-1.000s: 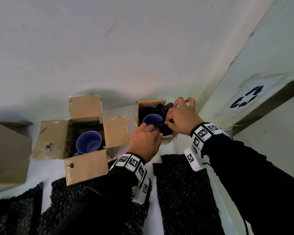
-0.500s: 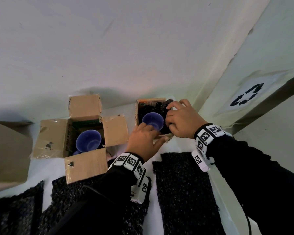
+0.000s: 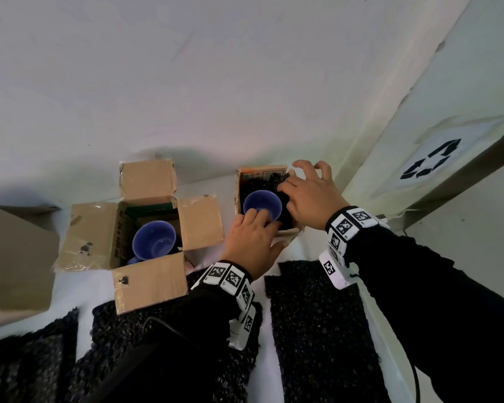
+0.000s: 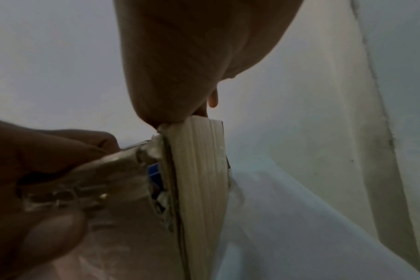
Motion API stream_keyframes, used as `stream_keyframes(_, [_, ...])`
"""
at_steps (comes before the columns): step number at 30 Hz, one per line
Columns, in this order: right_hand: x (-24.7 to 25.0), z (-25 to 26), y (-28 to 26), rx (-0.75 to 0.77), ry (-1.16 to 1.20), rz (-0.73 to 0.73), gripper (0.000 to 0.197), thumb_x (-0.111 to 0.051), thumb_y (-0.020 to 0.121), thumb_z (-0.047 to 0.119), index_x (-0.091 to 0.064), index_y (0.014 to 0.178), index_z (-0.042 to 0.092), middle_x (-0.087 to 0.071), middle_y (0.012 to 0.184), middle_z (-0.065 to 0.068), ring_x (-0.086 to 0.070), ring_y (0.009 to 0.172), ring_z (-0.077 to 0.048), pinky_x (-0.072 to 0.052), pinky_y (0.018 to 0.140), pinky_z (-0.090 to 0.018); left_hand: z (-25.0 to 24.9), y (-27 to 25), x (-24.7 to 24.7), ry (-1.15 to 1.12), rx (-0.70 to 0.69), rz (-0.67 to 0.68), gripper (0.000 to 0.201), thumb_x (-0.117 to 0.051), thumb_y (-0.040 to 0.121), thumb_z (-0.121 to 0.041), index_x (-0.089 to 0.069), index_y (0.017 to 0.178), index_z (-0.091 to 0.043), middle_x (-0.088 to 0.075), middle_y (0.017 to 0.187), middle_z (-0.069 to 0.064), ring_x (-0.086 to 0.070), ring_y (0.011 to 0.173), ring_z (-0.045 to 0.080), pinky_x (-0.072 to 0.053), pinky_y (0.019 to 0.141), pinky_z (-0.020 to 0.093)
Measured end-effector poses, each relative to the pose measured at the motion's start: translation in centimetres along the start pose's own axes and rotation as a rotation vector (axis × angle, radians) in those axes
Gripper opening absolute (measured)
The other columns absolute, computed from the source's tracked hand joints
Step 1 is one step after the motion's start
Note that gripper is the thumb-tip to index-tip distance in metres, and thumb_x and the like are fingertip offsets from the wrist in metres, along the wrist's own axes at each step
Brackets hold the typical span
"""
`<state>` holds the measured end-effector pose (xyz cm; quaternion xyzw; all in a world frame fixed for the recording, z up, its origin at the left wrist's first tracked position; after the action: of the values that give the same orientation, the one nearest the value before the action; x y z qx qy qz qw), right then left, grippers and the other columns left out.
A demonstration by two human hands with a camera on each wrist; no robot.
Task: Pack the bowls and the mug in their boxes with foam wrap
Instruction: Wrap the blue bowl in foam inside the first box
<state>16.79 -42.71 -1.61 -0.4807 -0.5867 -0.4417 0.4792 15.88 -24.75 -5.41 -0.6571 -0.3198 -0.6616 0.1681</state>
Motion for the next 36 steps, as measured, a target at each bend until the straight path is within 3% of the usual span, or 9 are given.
stream_keyframes(2, [-0.1,0.2,0.5,0.007,-0.029,0.072,0.028,-0.049,0.082,0.028,-0.064,0.105,0.024,-0.063,0.115,0.004,-0.029,0.135,-0.025,-0.012,0.101,-0.049,0.1,0.1,-0.1,0.001,0.004,0.005,0.042,-0.040,0.086,-0.054,-0.068,0.098,-0.025,-0.055,0.100,-0.001,-0.049,0.090,0.023,-0.040,0.074,0.036])
stream_keyframes(7, [0.1,0.2,0.5,0.004,-0.049,0.049,0.033,-0.048,0.078,0.029,-0.065,0.105,0.020,-0.057,0.124,-0.002,-0.034,0.129,-0.032,-0.014,0.101,-0.049,0.3,0.0,-0.3,-0.015,-0.033,-0.012,0.031,-0.046,0.089,-0.045,-0.066,0.101,-0.025,-0.057,0.103,-0.001,-0.049,0.091,0.024,-0.037,0.073,0.035])
stream_keyframes(13, [0.0,0.5,0.7,-0.017,0.001,0.128,0.029,-0.045,0.087,0.025,-0.057,0.114,0.025,-0.056,0.128,0.003,-0.018,0.140,-0.026,-0.005,0.107,-0.051,0.2,-0.3,0.4,-0.059,-0.040,0.030,0.037,-0.049,0.084,-0.045,-0.064,0.113,-0.027,-0.067,0.102,-0.006,-0.052,0.094,0.022,-0.034,0.078,0.036])
stream_keyframes(16, [0.7,0.3,-0.7,-0.066,0.133,-0.026,0.023,-0.054,0.083,0.023,-0.065,0.104,0.027,-0.058,0.126,0.007,-0.034,0.130,-0.026,-0.017,0.100,-0.046,-0.1,-0.3,1.1,-0.068,-0.021,0.096,0.048,-0.050,0.083,-0.052,-0.057,0.124,-0.027,-0.069,0.106,-0.006,-0.053,0.096,0.022,-0.033,0.083,0.037])
stream_keyframes(19, [1.2,0.2,-3.5,-0.093,0.299,-0.185,0.019,-0.060,0.080,0.018,-0.066,0.098,0.022,-0.060,0.119,-0.001,-0.050,0.109,-0.029,-0.037,0.087,-0.043,-0.8,-0.6,2.0,-0.080,-0.012,0.057,0.042,-0.052,0.084,-0.046,-0.059,0.121,-0.028,-0.069,0.107,-0.006,-0.055,0.098,0.023,-0.032,0.085,0.038])
stream_keyframes(26, [1.3,1.8,-13.7,-0.210,0.640,-0.065,0.026,-0.055,0.080,0.008,-0.066,0.100,0.020,-0.064,0.097,-0.003,-0.056,0.092,-0.024,-0.046,0.081,-0.039,-4.6,-3.6,2.6,-0.224,-0.102,-0.009,0.035,-0.054,0.079,-0.039,-0.065,0.108,-0.023,-0.061,0.121,-0.001,-0.053,0.109,0.026,-0.044,0.086,0.042])
stream_keyframes(28, [0.8,2.9,-17.1,-0.250,0.693,-0.002,0.023,-0.056,0.080,0.012,-0.066,0.098,0.020,-0.065,0.092,-0.002,-0.059,0.086,-0.022,-0.049,0.078,-0.040,-5.8,-5.0,1.8,-0.251,-0.163,0.104,0.038,-0.052,0.078,-0.041,-0.064,0.109,-0.023,-0.059,0.120,0.001,-0.053,0.107,0.026,-0.046,0.085,0.042])
stream_keyframes(32, [-0.8,5.3,-23.4,-0.319,0.686,0.087,0.012,-0.058,0.083,0.033,-0.060,0.091,0.025,-0.056,0.086,0.006,-0.057,0.081,-0.017,-0.049,0.071,-0.038,-8.2,-8.2,0.6,-0.243,-0.191,0.429,0.053,-0.057,0.082,-0.046,-0.048,0.131,-0.028,-0.051,0.131,-0.001,-0.049,0.116,0.023,-0.043,0.095,0.042])
stream_keyframes(36, [-2.4,7.9,-28.0,-0.460,0.486,0.215,0.058,-0.050,0.063,0.083,-0.042,0.087,0.031,-0.047,0.089,0.009,-0.048,0.083,-0.016,-0.043,0.071,-0.036,-9.5,-10.1,-0.1,-0.189,-0.090,0.574,0.067,-0.058,0.085,-0.051,-0.035,0.142,-0.027,-0.039,0.140,0.001,-0.038,0.126,0.026,-0.038,0.103,0.043])
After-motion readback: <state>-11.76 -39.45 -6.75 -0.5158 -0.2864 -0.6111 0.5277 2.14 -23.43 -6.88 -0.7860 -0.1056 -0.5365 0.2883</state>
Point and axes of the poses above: each hand's wrist, its own y-axis towards the middle knuckle, its own x-axis out of the back of the hand, z = x × y, the point moved 1 cm from there along y, towards the middle knuckle
